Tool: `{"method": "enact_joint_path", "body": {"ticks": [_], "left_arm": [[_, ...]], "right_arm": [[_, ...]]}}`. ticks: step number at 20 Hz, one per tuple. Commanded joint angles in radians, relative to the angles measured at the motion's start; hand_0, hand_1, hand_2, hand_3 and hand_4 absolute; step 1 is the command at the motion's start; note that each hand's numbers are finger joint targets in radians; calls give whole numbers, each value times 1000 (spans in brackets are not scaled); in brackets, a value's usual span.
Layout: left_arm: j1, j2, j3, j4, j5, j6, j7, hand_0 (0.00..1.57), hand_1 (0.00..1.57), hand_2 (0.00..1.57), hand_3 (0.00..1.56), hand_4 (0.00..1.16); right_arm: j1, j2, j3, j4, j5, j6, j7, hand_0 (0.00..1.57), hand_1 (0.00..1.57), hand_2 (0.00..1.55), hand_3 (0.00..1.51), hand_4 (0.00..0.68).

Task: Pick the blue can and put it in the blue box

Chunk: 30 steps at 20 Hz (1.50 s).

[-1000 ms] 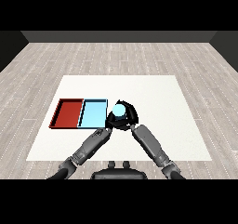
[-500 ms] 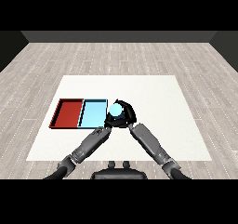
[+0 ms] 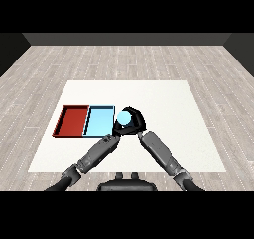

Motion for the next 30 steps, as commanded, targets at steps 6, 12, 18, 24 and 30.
{"method": "enact_joint_path", "body": {"ticks": [6,12,18,24,30], "left_arm": [[19,1,43,-77,-128,41,99,1571,1571,1555,1467,1141],[4,-28,67,-9,-102,21,31,1571,1571,1559,1466,1138],[26,-12,77,-105,-149,29,136,1571,1571,1569,1480,1143],[-23,-28,44,10,-95,62,32,1571,1571,1571,1493,1147],[96,-10,146,-15,-127,-14,-9,1571,1571,1571,1481,1145]], "right_arm": [[46,27,-12,-40,1,37,-1,1332,1332,1403,1302,496],[25,27,-5,-15,89,-13,56,0,0,0,0,0],[11,27,-9,0,111,-2,48,0,0,0,0,0],[76,3,-93,-66,103,-11,46,0,0,0,0,0],[122,-27,-229,-184,-69,125,37,0,0,0,0,0]]}}
